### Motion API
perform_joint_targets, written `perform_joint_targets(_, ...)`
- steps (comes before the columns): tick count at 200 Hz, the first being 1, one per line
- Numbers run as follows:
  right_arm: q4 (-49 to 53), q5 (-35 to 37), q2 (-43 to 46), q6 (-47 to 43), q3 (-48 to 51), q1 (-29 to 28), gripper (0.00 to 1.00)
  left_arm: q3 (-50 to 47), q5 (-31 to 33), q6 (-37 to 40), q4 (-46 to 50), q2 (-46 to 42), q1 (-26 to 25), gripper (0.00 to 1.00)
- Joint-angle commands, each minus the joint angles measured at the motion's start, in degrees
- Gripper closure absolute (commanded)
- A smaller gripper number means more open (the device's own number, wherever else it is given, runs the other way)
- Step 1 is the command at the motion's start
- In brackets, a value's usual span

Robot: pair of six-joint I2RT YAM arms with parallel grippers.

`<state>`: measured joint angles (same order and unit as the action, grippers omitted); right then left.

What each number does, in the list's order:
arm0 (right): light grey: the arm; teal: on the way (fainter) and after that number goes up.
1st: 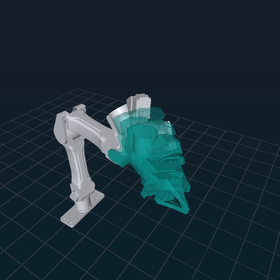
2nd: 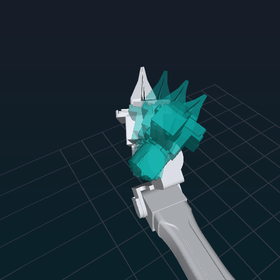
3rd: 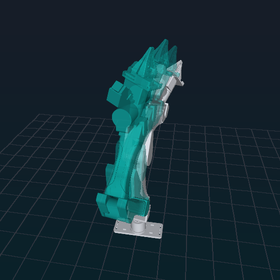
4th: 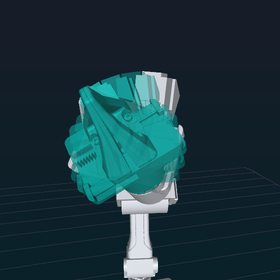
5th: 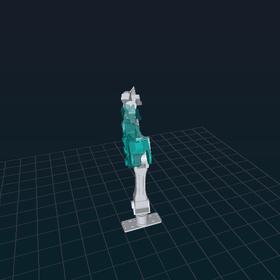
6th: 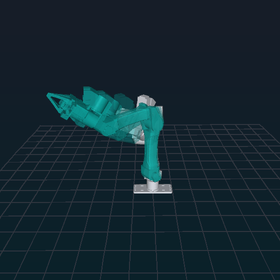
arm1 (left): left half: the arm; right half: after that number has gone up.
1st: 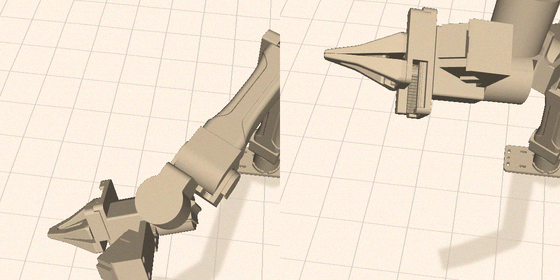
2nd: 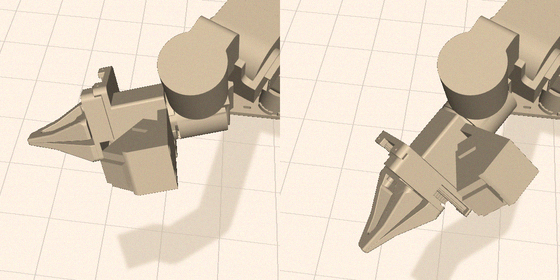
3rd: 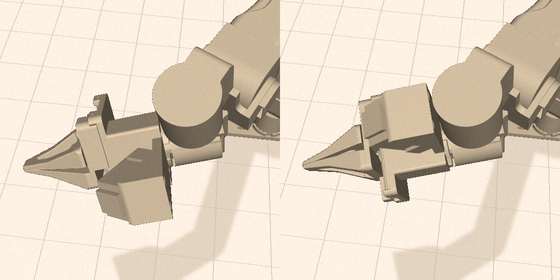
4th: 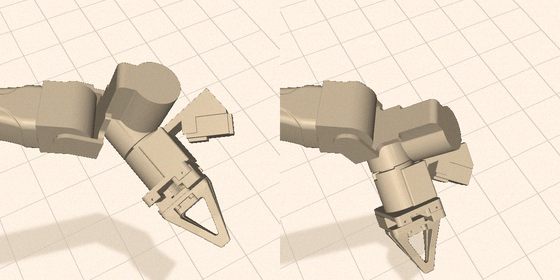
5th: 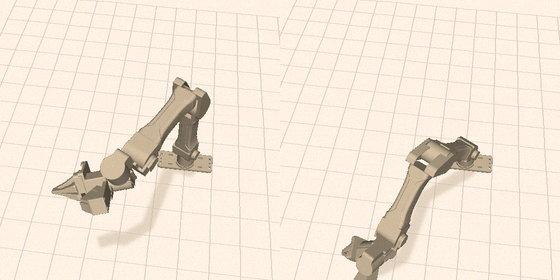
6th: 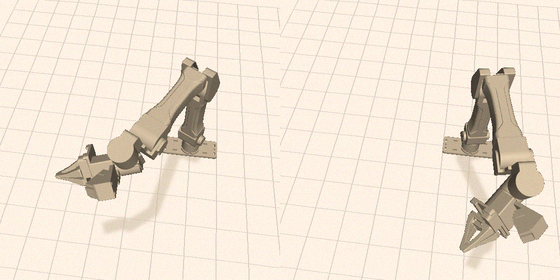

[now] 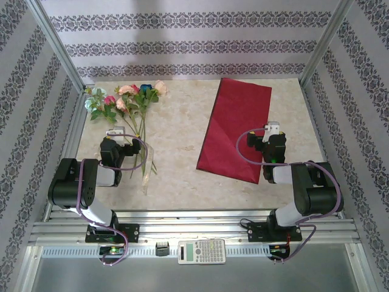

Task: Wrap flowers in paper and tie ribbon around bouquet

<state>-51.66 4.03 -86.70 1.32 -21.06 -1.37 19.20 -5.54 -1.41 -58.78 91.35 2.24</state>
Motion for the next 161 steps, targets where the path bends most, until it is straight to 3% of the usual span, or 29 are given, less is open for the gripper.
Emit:
perform_joint_targets(1,-1.2,0.7,-0.4,0.6,-0.6,-0.1,0.02,-0.8,0.6,0.9,-2.4,-0.3,-0.4,0.01)
perform_joint_targets(73,-1.1,0.6,-0.2,0.5,-0.6,0.0,0.02,-0.4,5.8,-1.0,-1.6,-0.3,-0.3,0.01)
perform_joint_targets(139,-1.2,0.7,-0.2,0.7,-0.5,0.0,0.02,1.0,5.5,-1.0,1.2,-0.3,-0.4,0.01)
perform_joint_targets(161,-1.3,1.3,0.0,0.8,-0.3,0.0,0.02,-1.6,6.3,-1.2,-4.0,-0.6,-0.3,0.01)
